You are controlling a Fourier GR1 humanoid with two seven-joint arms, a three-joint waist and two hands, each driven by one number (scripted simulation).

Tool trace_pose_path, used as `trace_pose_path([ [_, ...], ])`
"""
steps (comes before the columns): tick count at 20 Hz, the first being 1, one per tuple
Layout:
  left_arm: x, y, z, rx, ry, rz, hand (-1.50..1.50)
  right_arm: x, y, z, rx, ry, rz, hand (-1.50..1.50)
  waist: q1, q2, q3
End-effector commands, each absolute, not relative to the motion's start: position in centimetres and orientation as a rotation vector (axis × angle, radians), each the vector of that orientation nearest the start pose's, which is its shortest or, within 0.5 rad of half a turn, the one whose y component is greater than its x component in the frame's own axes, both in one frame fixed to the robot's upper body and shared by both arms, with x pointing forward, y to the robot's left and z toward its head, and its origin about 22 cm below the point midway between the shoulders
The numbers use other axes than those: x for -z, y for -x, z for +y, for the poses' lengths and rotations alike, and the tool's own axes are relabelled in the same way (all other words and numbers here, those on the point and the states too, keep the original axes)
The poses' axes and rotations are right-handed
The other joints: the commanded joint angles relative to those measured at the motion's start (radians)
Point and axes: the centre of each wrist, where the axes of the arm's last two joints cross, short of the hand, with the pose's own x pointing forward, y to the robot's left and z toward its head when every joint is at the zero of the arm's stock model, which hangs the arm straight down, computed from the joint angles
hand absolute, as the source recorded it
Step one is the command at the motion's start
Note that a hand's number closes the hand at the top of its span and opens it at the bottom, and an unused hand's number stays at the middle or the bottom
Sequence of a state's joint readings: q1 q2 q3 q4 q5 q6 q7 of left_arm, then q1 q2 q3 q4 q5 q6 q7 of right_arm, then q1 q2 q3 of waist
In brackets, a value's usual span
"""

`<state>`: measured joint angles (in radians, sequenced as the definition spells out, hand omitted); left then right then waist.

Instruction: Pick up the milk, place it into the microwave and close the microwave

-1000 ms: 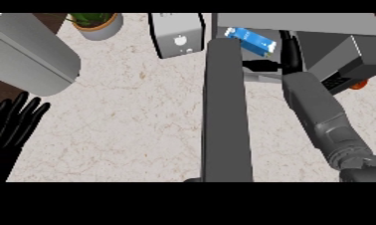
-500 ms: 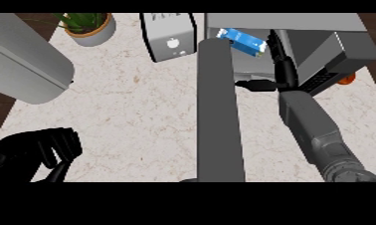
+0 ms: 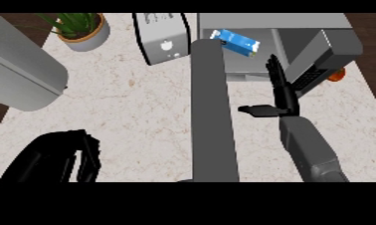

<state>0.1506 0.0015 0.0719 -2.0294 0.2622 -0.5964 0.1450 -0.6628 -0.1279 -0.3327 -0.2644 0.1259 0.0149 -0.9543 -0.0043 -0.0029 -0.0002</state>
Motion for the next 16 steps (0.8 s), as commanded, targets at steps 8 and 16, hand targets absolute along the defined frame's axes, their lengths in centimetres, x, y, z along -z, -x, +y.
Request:
trace_pose_path([
  [8,-7.8,-21.6,19.6,0.513,0.471,-1.783,1.5,13.6,-25.4,-29.5,-0.051,0.071,-1.817,-1.5,-0.035,-0.008,-0.002],
  [16,-4.8,-25.0,13.8,0.695,0.517,-1.721,1.5,11.9,-20.1,-32.1,-0.054,0.06,-1.854,-1.5,-0.035,-0.002,-0.002],
])
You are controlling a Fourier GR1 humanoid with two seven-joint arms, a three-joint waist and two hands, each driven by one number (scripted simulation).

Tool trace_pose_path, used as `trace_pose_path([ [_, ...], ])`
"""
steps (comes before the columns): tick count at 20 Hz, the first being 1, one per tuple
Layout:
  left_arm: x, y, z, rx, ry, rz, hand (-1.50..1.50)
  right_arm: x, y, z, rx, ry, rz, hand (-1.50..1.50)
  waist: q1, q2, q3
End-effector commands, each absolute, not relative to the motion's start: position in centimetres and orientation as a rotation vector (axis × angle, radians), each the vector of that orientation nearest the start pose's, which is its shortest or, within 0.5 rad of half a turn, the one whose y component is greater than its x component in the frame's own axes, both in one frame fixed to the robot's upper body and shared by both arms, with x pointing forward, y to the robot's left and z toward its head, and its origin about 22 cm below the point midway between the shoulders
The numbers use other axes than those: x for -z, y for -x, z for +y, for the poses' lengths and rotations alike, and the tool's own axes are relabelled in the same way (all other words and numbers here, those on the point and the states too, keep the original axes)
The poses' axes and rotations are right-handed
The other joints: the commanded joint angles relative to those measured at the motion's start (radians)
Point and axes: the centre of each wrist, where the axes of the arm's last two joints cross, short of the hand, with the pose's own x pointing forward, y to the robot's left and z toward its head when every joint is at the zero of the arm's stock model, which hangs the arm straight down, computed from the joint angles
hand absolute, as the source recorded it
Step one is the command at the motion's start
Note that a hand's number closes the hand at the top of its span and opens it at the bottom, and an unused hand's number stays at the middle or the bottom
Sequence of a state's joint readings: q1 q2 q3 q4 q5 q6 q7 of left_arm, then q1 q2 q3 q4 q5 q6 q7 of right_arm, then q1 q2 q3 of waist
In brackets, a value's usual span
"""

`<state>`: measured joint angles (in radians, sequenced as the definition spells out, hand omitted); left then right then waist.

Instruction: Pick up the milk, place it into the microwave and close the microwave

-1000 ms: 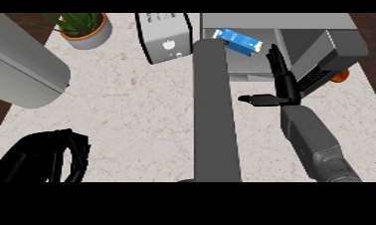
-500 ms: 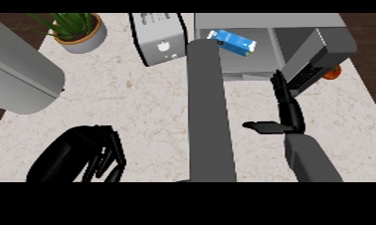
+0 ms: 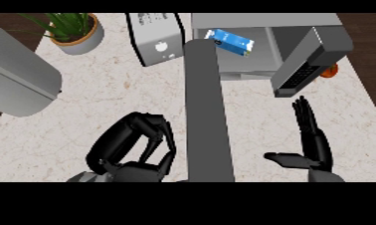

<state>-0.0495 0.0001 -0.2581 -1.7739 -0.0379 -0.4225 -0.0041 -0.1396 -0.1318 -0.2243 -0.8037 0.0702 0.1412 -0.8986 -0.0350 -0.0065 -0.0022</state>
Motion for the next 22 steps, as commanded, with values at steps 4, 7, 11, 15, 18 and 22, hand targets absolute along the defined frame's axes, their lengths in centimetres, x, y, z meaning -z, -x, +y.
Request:
trace_pose_path([
  [4,-1.3,-24.7,10.7,0.822,0.52,-1.64,1.5,11.0,-17.9,-33.1,-0.065,0.088,-1.884,-1.5,0.005,0.005,0.0],
  [7,1.6,-26.1,9.5,0.832,0.463,-1.613,1.5,10.1,-15.7,-34.0,-0.117,0.069,-1.907,-1.5,-0.01,0.007,-0.001],
  [11,3.4,-26.8,6.9,0.879,0.376,-1.66,1.5,8.2,-16.2,-33.3,-0.161,0.006,-1.951,-1.5,-0.021,0.011,-0.001],
  [15,5.4,-26.6,6.1,0.778,0.357,-1.739,1.5,6.7,-15.2,-33.5,-0.136,-0.07,-1.986,-1.5,-0.023,0.013,-0.001],
  [18,6.1,-26.2,5.3,0.74,0.363,-1.76,1.5,4.4,-16.4,-34.1,-0.125,-0.1,-2.032,-1.5,-0.046,0.017,-0.002],
  [22,6.4,-27.1,5.0,0.724,0.327,-1.748,1.5,2.1,-15.8,-33.3,-0.163,-0.146,-2.038,-1.5,-0.074,0.022,-0.003],
])
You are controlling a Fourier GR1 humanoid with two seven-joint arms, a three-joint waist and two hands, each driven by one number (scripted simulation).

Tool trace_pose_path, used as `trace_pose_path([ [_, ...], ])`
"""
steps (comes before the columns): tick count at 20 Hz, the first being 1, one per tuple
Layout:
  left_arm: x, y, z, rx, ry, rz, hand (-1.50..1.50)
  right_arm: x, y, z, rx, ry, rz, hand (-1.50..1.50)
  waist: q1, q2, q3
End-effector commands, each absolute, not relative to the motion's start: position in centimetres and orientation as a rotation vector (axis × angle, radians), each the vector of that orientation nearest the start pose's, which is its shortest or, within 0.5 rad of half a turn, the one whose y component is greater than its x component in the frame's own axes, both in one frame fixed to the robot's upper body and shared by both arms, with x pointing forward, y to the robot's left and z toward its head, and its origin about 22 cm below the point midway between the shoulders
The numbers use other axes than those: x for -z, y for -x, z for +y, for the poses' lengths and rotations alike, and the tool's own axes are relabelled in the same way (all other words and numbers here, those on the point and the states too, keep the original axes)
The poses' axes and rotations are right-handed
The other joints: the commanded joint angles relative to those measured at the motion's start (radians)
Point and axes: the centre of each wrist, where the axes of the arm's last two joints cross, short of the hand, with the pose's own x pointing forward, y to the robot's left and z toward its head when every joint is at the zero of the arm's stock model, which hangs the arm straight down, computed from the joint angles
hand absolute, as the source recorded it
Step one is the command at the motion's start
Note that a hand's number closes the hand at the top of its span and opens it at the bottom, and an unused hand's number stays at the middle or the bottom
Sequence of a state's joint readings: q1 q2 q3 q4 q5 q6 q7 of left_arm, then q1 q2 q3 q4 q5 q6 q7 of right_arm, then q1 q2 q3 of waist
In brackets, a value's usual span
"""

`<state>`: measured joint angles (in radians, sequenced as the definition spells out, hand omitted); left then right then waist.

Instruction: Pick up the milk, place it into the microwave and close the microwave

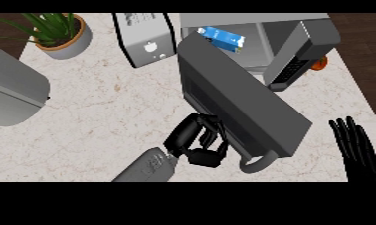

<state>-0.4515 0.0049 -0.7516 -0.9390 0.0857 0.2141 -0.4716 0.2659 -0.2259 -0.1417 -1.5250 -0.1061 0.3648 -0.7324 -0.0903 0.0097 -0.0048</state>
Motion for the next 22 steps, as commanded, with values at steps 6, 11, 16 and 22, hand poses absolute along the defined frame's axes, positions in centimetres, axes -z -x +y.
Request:
trace_pose_path([
  [6,5.8,-26.4,3.4,0.704,0.393,-1.715,1.5,-1.0,-16.0,-34.0,-0.23,-0.22,-2.061,-1.5,-0.056,0.012,-0.002],
  [11,4.3,-26.9,2.4,0.579,0.404,-1.764,1.5,-2.8,-16.3,-32.9,-0.261,-0.299,-2.071,-1.5,-0.091,0.017,-0.003],
  [16,2.6,-27.9,1.8,0.45,0.343,-1.831,1.5,-4.3,-16.8,-33.2,-0.358,-0.296,-2.06,-1.5,-0.121,0.022,-0.005],
  [22,0.9,-29.6,1.4,0.311,0.216,-1.852,1.5,-6.5,-18.1,-34.4,-0.406,-0.254,-2.094,-1.5,-0.137,0.032,-0.002],
])
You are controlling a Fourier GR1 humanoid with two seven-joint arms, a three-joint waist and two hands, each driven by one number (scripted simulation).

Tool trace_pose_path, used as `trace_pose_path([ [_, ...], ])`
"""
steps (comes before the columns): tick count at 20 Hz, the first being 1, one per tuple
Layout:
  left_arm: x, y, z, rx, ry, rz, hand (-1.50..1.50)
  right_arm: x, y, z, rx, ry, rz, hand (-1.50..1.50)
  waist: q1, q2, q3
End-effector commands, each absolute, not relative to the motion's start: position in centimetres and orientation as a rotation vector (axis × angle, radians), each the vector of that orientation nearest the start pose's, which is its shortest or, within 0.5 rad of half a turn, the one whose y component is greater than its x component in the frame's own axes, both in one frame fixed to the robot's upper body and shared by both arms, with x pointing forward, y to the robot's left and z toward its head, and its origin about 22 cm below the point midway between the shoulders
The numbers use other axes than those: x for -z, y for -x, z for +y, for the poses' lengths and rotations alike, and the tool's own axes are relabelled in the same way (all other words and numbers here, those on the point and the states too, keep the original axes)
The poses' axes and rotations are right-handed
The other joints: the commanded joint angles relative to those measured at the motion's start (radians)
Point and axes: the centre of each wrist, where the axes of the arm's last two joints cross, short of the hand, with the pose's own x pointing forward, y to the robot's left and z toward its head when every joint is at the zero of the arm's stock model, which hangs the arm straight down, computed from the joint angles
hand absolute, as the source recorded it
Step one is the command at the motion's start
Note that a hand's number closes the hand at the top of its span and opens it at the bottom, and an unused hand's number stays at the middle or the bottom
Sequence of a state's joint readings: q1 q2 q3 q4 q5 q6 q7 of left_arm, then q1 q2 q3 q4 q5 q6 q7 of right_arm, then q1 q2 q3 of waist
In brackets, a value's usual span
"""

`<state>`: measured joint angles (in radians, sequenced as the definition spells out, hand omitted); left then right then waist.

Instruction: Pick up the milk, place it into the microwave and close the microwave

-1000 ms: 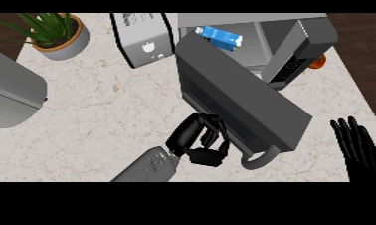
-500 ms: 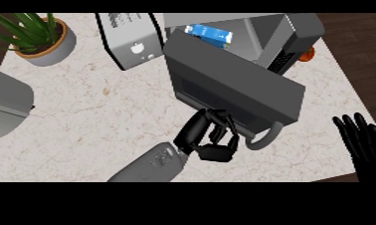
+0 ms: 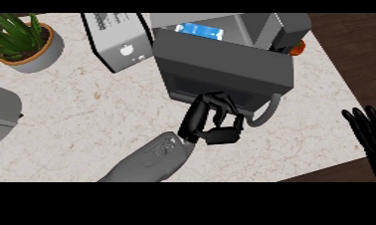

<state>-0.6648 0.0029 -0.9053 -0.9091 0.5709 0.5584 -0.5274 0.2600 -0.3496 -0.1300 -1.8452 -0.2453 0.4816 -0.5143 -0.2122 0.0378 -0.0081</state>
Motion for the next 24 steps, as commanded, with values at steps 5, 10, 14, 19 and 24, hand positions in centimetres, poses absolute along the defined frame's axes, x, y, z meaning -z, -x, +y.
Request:
trace_pose_path([
  [5,-1.0,-31.3,0.8,0.258,0.156,-1.843,-1.5,-8.2,-18.9,-34.9,-0.439,-0.244,-2.134,-1.5,-0.043,0.011,0.002],
  [10,-1.9,-32.6,0.9,0.151,0.091,-1.797,-1.5,-13.4,-19.6,-37.0,-0.663,0.116,-2.225,1.5,-0.072,0.012,-0.001],
  [14,-2.4,-33.4,1.2,0.08,0.072,-1.803,-1.5,-14.8,-20.1,-37.2,-0.709,0.178,-2.257,1.5,-0.081,0.032,-0.001],
  [19,-2.6,-33.6,1.1,0.028,0.077,-1.794,-1.5,-16.1,-20.7,-37.7,-0.745,0.232,-2.274,1.5,-0.077,0.04,0.001],
  [24,-3.3,-33.8,0.7,0.021,0.08,-1.814,-1.5,-16.5,-21.6,-37.3,-0.758,0.236,-2.288,1.5,-0.067,0.05,0.004],
])
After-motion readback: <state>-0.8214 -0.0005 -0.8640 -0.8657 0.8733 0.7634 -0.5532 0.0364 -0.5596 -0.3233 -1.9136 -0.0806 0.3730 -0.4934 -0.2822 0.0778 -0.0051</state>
